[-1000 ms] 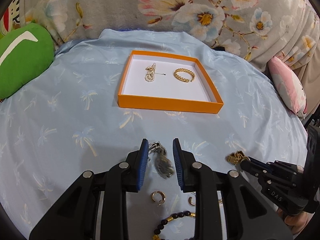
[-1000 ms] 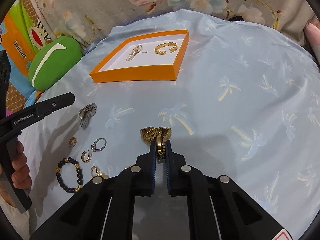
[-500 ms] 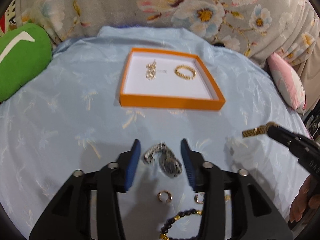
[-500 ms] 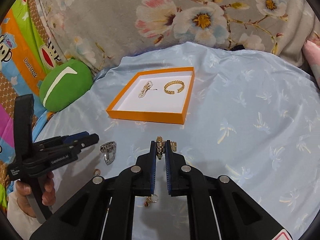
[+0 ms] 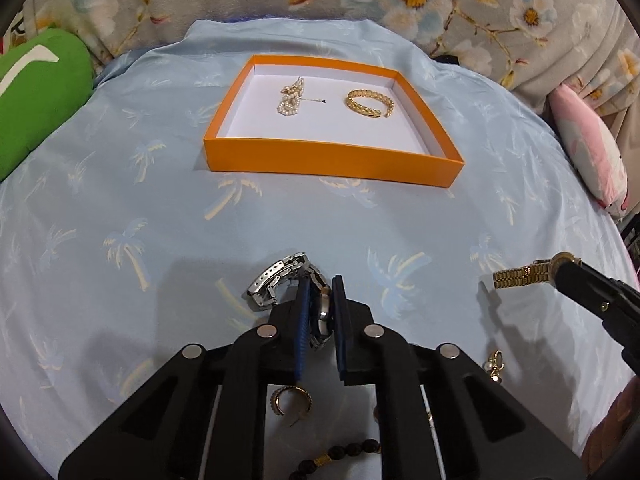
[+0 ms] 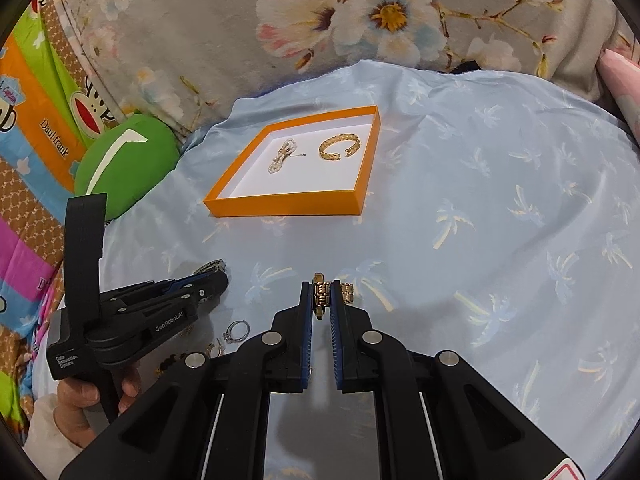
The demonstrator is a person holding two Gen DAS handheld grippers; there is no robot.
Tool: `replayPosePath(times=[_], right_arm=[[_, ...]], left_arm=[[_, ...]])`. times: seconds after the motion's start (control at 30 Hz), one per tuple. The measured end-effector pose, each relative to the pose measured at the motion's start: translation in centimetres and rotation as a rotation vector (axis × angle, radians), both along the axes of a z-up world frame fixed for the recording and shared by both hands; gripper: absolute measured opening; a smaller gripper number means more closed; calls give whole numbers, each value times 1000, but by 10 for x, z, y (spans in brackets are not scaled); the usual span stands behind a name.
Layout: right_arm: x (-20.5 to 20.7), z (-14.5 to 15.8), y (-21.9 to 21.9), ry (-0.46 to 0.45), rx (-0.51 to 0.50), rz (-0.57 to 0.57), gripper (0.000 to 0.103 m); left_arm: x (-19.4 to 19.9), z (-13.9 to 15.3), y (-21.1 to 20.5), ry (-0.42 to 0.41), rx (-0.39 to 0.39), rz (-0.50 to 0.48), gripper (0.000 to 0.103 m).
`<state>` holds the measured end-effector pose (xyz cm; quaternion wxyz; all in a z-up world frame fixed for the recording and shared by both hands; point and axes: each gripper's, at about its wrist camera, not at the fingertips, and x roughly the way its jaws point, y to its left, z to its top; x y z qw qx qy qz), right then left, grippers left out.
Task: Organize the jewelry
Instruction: 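Carry the silver watch with the left tool while the right tool lifts the gold watch toward the box, then lower the silver watch into the box and open the left tool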
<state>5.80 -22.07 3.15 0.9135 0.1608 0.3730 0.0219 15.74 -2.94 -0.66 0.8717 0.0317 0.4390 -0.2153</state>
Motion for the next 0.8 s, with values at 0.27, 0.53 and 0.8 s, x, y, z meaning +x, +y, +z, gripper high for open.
replayPosePath(times=[0.27, 0.53, 0.8], right_arm=[[3, 16, -3, -35, 16, 11, 8], [53, 50, 3, -90, -7, 58, 8], [142, 57, 6, -94, 40, 70, 8]], left_arm=[[-5, 21, 16, -32, -31, 15, 8], [17, 66, 21, -118, -30, 32, 8], [86, 114, -5, -228, -7, 58, 8]])
